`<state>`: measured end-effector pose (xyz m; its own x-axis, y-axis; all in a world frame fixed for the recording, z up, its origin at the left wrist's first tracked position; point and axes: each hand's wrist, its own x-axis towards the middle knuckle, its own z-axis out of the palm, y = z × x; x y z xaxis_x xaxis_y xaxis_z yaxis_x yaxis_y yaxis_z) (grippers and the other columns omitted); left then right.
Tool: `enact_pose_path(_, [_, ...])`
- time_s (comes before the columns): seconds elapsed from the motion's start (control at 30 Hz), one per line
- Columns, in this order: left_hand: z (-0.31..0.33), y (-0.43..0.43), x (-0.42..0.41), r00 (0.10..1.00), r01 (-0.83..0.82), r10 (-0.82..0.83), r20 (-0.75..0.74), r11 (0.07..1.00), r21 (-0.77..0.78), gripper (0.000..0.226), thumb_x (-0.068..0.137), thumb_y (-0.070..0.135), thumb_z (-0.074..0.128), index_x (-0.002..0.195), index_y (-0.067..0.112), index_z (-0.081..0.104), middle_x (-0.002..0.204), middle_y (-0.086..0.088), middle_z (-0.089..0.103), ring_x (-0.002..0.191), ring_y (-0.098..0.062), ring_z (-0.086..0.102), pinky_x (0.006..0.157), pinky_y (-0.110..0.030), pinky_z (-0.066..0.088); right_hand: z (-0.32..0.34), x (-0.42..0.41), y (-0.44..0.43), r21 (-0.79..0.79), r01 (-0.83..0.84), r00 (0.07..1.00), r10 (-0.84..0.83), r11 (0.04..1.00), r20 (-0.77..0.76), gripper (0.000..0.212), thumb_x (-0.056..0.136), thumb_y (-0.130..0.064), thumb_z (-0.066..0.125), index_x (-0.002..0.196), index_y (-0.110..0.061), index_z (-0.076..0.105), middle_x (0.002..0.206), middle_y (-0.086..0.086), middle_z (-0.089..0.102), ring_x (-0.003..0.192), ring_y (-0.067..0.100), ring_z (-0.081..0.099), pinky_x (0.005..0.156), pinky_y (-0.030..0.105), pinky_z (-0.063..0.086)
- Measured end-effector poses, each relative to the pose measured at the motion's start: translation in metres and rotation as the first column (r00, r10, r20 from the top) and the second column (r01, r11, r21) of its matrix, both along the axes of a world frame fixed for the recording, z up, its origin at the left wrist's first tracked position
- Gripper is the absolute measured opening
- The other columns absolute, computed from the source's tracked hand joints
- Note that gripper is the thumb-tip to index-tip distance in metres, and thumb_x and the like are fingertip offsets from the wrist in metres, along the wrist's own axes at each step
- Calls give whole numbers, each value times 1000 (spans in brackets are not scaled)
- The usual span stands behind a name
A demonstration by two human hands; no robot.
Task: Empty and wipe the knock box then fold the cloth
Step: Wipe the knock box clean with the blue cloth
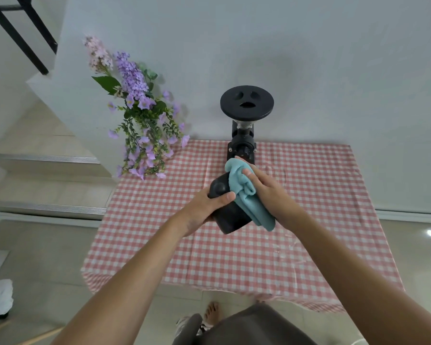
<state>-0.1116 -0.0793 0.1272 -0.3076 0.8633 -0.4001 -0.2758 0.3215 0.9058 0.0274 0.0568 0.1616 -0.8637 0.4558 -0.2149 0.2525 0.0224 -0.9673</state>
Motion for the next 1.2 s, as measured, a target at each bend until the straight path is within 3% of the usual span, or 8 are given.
enact_pose_path(0.13, [2,-2,-1,996,-54,49,78,996,65,62,62,65,92,116,35,81,127,-2,79,123,-19,73,106,-40,57,2,3,-17,96,-42,995,51,994,-91,46,103,-41,45,148,-49,39,145,-10,54,129,5,55,106,25,48])
enact_pose_path(0.3, [5,-6,-3,983,-50,29,180,992,114,76,58,57,98,121,27,69,115,4,82,103,-8,80,82,-24,64,-6,13,-4,-339,74,995,-93,938,-39,41,98,-53,46,131,-34,61,129,-2,70,120,10,66,108,39,48])
enact_pose_path(0.43, [7,-4,-7,977,-59,53,207,998,27,83,68,65,87,134,21,62,127,1,79,114,-12,77,90,-28,63,-3,8,0,-523,133,989,-146,842,17,43,101,-51,45,125,-22,66,117,6,76,105,17,74,82,36,63])
enact_pose_path(0.57, [20,4,-9,989,-73,58,-138,991,-111,73,84,81,52,134,28,61,131,4,73,127,-17,68,114,-36,52,-6,5,-5,-470,123,986,-160,874,-40,42,98,-51,51,138,-40,56,127,0,72,118,24,68,103,56,51])
enact_pose_path(0.63, [25,9,-7,946,-124,100,-307,991,-58,55,92,69,50,129,31,61,123,9,73,127,-17,68,107,-28,54,-7,4,-7,-418,151,977,-199,896,-73,37,99,-49,52,135,-48,55,129,-6,70,119,20,68,104,53,50])
enact_pose_path(0.83, [28,18,8,850,-208,291,-440,951,227,43,116,21,38,159,23,38,138,38,41,117,42,40,97,7,34,4,-5,-18,-126,199,957,-220,972,-189,48,101,-37,53,146,-48,42,129,-20,63,112,-1,66,90,19,56])
enact_pose_path(1.03, [31,22,1,829,-307,423,-365,891,335,33,117,20,35,139,22,59,119,27,72,117,0,68,105,-44,57,13,1,-15,-61,160,959,-170,985,-225,44,101,-34,54,144,-45,48,147,-13,50,131,0,53,102,16,47])
enact_pose_path(1.2, [28,24,8,853,-344,424,-304,896,282,36,116,32,35,143,37,59,128,34,65,126,0,62,107,-59,56,12,7,5,-459,240,947,-309,856,-81,37,104,-43,43,135,-29,60,130,1,70,111,13,71,95,39,58])
